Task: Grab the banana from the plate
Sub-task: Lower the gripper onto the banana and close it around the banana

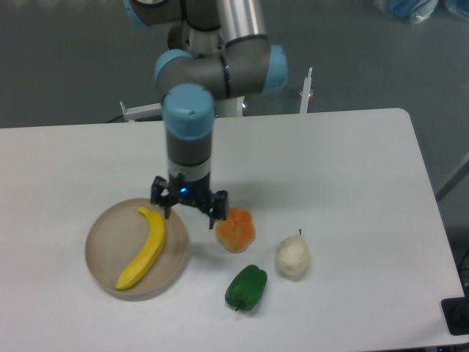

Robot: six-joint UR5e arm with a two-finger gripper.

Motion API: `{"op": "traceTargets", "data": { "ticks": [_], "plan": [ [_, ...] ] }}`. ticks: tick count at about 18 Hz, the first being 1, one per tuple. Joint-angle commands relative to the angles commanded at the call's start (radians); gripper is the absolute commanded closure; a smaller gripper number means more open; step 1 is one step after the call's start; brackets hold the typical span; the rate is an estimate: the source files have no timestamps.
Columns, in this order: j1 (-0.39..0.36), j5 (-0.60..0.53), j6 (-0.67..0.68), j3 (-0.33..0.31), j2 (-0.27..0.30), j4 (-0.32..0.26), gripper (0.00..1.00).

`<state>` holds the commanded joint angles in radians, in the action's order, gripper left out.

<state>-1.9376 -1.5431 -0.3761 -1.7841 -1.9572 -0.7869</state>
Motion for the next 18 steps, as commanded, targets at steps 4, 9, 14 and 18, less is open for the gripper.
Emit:
{"op": "traceTargets", "data": {
  "ticks": [4, 9, 14, 18],
  "plan": [
    [0.043, -0.025, 0.029, 0.014, -0.045, 0.003, 0.0],
    [0.088, -0.04, 0.046, 0.032, -0.103, 0.015, 0.0],
    [0.106, -0.048, 0.049, 0.026, -0.137, 0.069, 0.0],
    [0.106, -0.048, 0.051, 0.029, -0.141, 0.071, 0.35]
  ]
}}
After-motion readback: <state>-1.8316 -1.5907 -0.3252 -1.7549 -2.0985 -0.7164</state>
